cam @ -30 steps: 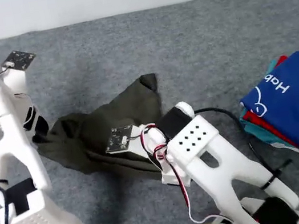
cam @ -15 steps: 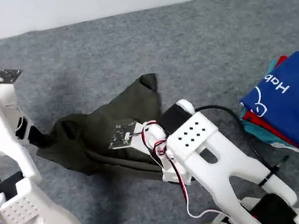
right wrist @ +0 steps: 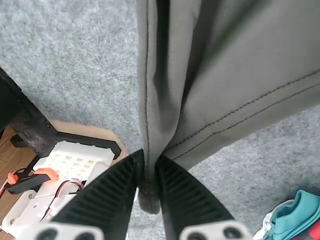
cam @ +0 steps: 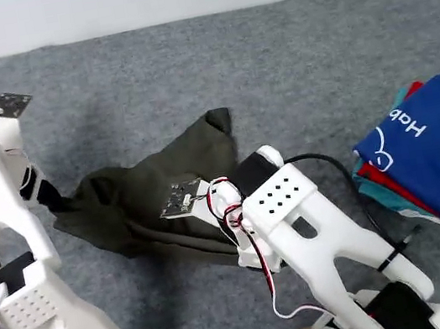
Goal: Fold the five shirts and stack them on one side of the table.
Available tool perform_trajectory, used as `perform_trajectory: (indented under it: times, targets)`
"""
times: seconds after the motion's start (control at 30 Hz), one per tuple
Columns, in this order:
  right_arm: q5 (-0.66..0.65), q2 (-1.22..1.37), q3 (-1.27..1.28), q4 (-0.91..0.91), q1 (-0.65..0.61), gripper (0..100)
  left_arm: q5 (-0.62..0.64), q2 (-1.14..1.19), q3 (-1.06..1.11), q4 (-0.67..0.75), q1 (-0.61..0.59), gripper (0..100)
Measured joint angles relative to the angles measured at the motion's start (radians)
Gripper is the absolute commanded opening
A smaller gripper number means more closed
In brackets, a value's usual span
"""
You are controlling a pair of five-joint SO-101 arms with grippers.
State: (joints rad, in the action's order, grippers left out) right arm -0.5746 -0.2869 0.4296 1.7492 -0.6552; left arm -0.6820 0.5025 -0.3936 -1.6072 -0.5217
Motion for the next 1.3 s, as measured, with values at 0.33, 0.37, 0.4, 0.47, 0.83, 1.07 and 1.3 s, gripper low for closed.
perform_trajectory:
  times: [0.33, 0.37, 0.4, 0.47, 0.83, 1.07, 1.3]
  targets:
    - [0.0, 0.0, 0.0, 0.0, 0.0, 1.2, -0.628, 0.0, 0.0, 0.0, 0.043, 22]
    - [0.0, 0.0, 0.0, 0.0, 0.0, 1.2, -0.661, 0.0, 0.0, 0.0, 0.054, 22]
    - [0.0, 0.0, 0.0, 0.0, 0.0, 1.2, -0.687, 0.0, 0.0, 0.0, 0.064, 22]
    - [0.0, 0.0, 0.0, 0.0, 0.0, 1.2, -0.735, 0.0, 0.0, 0.0, 0.084, 22]
    - [0.0, 0.051, 0.0, 0.0, 0.052, 1.2, -0.899, 0.038, -0.008, 0.012, 0.138, 22]
    - [0.002, 0.084, 0.0, -0.031, 0.068, 1.2, -0.993, 0.038, -0.038, -0.061, 0.097, 22]
    - [0.002, 0.086, 0.0, -0.048, 0.069, 1.2, -1.0, 0.038, -0.055, -0.101, 0.074, 22]
